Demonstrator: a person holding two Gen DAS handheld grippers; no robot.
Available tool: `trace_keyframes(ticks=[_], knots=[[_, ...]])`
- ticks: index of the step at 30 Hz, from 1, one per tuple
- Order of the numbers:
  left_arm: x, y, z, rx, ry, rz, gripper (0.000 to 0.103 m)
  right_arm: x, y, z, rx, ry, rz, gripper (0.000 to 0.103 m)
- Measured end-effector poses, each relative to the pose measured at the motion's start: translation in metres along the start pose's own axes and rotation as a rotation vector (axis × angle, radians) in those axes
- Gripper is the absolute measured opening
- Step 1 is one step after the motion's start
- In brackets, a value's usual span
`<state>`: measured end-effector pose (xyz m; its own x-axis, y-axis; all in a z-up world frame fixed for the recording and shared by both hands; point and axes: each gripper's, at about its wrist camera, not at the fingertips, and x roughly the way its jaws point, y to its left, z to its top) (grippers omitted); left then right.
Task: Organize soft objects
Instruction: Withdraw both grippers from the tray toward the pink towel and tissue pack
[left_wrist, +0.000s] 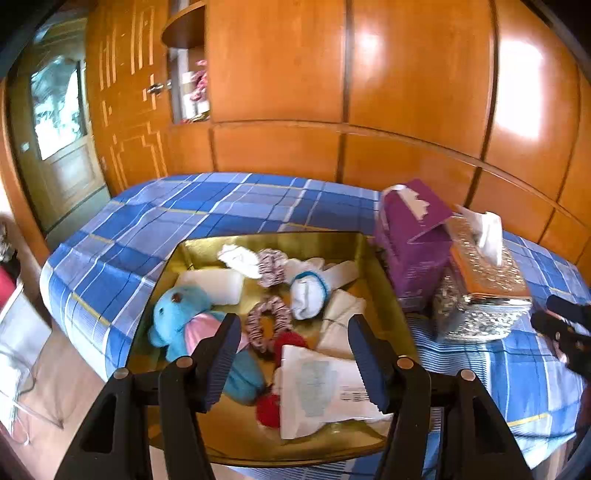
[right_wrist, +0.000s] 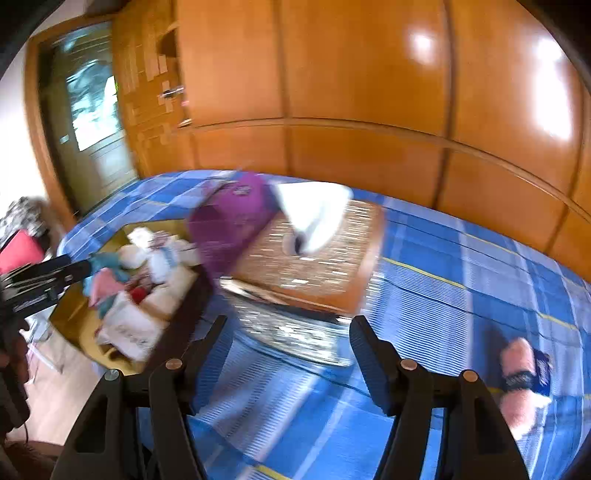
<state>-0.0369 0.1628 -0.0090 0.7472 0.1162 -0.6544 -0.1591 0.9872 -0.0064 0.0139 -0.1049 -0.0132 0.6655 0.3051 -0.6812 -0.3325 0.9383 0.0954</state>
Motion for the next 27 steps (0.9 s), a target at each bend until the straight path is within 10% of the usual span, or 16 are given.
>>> trace_keyframes(ticks=[27], knots=[[-0.038, -0.124, 0.037, 0.324, -0.127, -0.206, 0.061, -0.068, -0.175, -0.058, 0.367, -0.019, -0.404, 0.066]])
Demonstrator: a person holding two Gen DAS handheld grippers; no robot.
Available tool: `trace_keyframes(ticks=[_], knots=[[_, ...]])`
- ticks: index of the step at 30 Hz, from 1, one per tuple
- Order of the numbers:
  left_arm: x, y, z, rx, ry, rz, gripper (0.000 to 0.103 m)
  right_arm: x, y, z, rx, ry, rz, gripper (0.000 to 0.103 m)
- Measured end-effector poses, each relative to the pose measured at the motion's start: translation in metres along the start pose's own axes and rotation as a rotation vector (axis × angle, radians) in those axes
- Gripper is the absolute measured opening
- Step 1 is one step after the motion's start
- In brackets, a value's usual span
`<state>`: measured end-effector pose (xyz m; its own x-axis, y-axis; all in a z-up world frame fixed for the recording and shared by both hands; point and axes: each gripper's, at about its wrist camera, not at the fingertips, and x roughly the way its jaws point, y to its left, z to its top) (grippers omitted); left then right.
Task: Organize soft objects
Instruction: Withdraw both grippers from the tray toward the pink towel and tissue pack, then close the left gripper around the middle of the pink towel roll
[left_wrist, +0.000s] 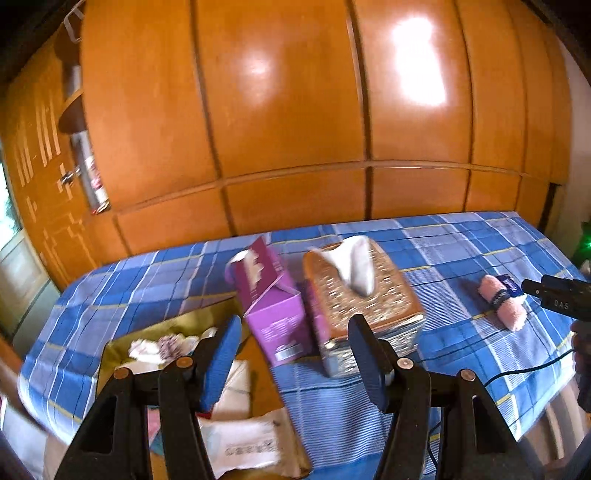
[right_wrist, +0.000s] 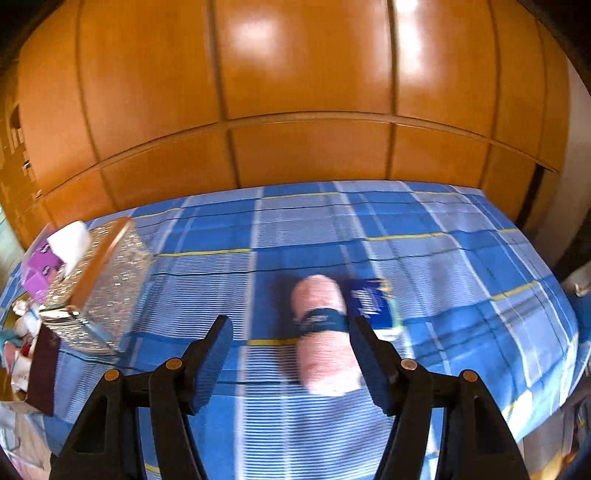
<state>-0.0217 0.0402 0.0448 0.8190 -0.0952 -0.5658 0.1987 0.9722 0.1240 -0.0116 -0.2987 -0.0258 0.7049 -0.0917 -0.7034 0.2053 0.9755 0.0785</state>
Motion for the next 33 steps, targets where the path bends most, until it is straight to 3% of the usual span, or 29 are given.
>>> trace_keyframes(ticks=[21, 33], knots=[[0.037, -0.129, 0.040, 0.233, 0.014, -0.227, 0.061, 0.002, -0.093, -0.025, 0.209, 0.018, -0.160, 0.066], [0.071, -0.180, 0.035, 0.279, 0.114, -0.316, 0.061, 0.017, -0.110, -0.035, 0.246, 0.097, -0.231, 0.066]])
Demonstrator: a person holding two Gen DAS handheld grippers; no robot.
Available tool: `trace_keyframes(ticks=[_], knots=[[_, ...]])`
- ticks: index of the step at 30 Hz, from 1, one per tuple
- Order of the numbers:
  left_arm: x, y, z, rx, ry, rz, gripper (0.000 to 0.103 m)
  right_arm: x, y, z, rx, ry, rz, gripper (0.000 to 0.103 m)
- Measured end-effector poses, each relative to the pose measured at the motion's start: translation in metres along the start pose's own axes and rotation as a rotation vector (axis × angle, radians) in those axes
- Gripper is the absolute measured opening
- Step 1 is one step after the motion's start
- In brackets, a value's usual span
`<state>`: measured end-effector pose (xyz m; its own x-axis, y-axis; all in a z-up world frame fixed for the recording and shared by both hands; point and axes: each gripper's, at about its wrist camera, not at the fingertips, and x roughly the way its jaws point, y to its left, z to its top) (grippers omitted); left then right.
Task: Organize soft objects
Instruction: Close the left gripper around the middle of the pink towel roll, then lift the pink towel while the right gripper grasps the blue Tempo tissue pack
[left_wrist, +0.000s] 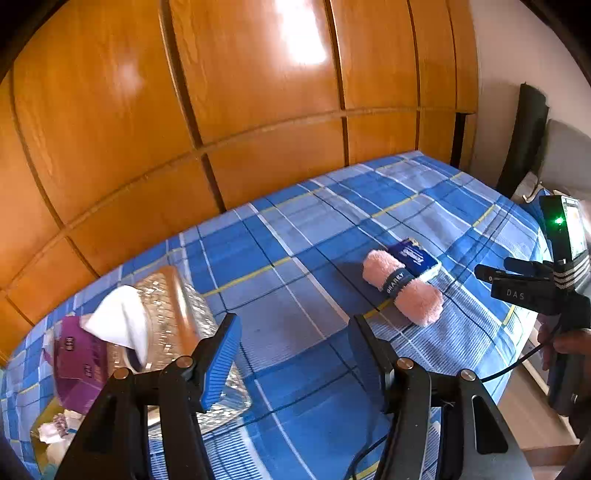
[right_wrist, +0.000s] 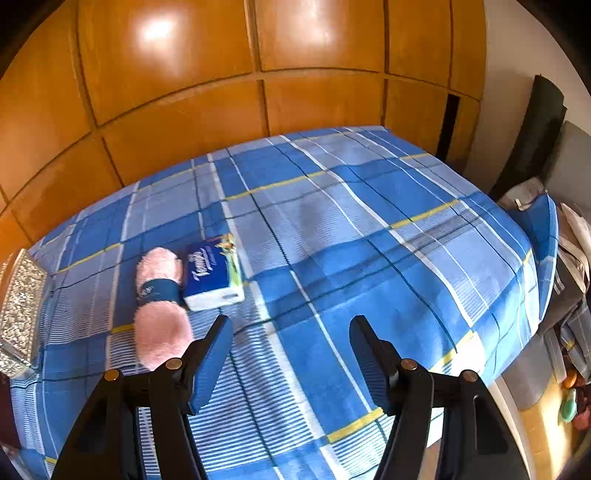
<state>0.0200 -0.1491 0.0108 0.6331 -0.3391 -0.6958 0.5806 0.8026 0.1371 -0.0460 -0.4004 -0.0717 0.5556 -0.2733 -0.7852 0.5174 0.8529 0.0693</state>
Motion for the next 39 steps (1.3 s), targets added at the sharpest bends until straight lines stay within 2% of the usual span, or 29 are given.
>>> trace_keyframes(ticks=[5, 14, 22, 27, 29, 30, 31, 35, 39], knots=[[0.023, -0.009, 0.006, -0.027, 0.055, -0.053, 0.061, 0.007, -0.010, -0.002, 0.029, 0.030, -0.033, 0.066], [0.100, -0.048, 0.028, -0.140, 0.225, -0.219, 0.062, 0.011, -0.016, -0.003, 0.040, 0.046, -0.034, 0.066], [0.160, -0.069, 0.034, -0.309, 0.348, -0.344, 0.067, 0.017, -0.021, -0.005, 0.047, 0.062, -0.019, 0.066], [0.185, -0.076, 0.036, -0.340, 0.363, -0.347, 0.068, 0.023, -0.024, -0.009, 0.056, 0.086, -0.014, 0.066], [0.198, -0.075, 0.032, -0.348, 0.390, -0.357, 0.057, 0.026, -0.024, -0.010, 0.058, 0.097, -0.014, 0.066], [0.198, -0.073, 0.032, -0.349, 0.377, -0.368, 0.053, 0.026, -0.024, -0.011, 0.057, 0.098, -0.014, 0.066], [0.195, -0.071, 0.032, -0.345, 0.361, -0.397, 0.041, 0.027, -0.023, -0.011, 0.051, 0.100, -0.015, 0.066], [0.181, -0.058, 0.025, -0.320, 0.359, -0.407, 0.039, 0.028, -0.021, -0.007, 0.051, 0.111, 0.022, 0.066], [0.162, -0.037, 0.007, -0.291, 0.355, -0.371, 0.040, 0.031, -0.003, 0.007, -0.009, 0.095, 0.100, 0.066]])
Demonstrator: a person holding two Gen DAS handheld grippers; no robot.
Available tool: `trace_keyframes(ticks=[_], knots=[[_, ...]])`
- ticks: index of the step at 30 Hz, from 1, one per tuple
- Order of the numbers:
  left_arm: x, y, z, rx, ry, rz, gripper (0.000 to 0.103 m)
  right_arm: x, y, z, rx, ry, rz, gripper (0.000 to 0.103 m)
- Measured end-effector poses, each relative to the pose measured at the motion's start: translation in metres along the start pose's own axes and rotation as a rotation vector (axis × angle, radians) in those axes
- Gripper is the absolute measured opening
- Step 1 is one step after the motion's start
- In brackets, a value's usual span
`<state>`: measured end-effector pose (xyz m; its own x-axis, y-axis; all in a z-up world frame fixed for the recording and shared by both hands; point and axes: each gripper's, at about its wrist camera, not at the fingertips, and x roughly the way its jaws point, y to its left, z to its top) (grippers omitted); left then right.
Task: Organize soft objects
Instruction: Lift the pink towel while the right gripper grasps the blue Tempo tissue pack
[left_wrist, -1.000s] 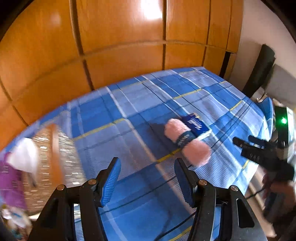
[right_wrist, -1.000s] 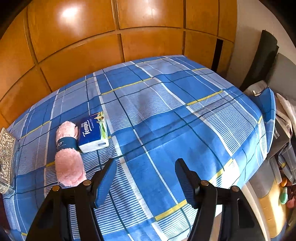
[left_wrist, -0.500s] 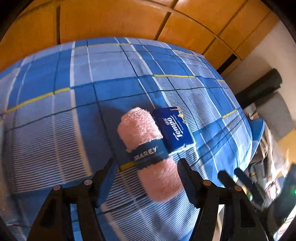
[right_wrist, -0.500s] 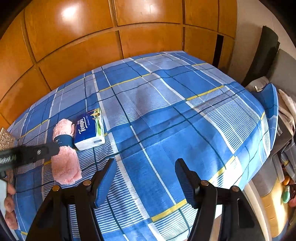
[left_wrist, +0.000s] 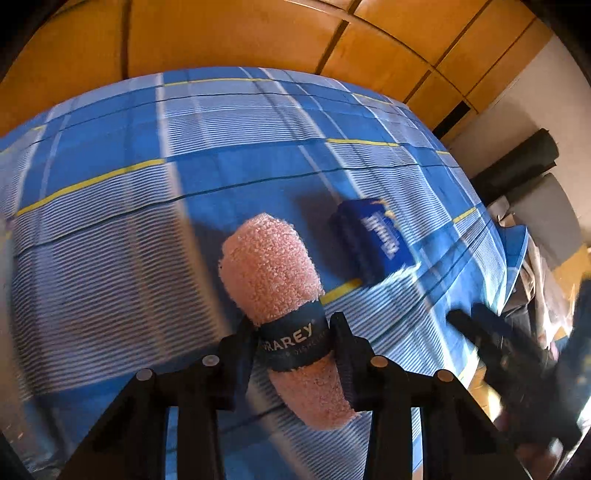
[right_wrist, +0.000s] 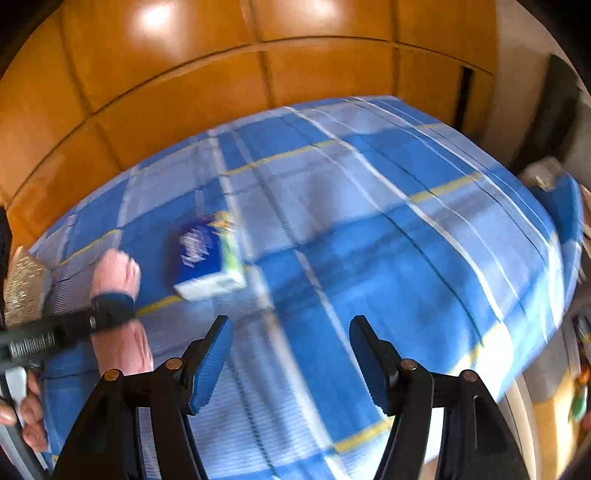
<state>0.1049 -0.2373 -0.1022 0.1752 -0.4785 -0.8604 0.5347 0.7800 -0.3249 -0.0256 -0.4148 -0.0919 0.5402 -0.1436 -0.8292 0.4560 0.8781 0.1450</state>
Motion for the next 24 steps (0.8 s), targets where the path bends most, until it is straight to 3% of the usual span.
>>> trace_keyframes(ticks=[6, 13, 15, 16, 18, 20, 24], knots=[[-0.007, 0.025, -0.015, -0.048, -0.023, -0.014, 0.045, 0.023, 0.046, 0.031, -0.201, 0.008, 0.033, 0.071], [-0.001, 0.019, -0.013, -0.049, -0.031, 0.016, 0.053, 0.075, 0.074, 0.050, -0.306, 0.118, -0.005, 0.071], [0.001, 0.016, -0.010, -0.042, -0.032, 0.033, 0.054, 0.085, 0.074, 0.051, -0.301, 0.146, 0.006, 0.053], [0.003, 0.015, -0.008, -0.039, -0.034, 0.044, 0.054, 0.086, 0.072, 0.052, -0.297, 0.151, 0.012, 0.052], [0.004, 0.013, -0.007, -0.023, -0.040, 0.061, 0.052, 0.085, 0.073, 0.050, -0.301, 0.132, 0.008, 0.052], [0.005, 0.011, -0.007, 0.002, -0.061, 0.076, 0.042, 0.084, 0.072, 0.047, -0.294, 0.116, 0.012, 0.052], [0.004, 0.010, -0.010, 0.036, -0.074, 0.079, 0.039, 0.084, 0.070, 0.045, -0.272, 0.108, 0.019, 0.053]])
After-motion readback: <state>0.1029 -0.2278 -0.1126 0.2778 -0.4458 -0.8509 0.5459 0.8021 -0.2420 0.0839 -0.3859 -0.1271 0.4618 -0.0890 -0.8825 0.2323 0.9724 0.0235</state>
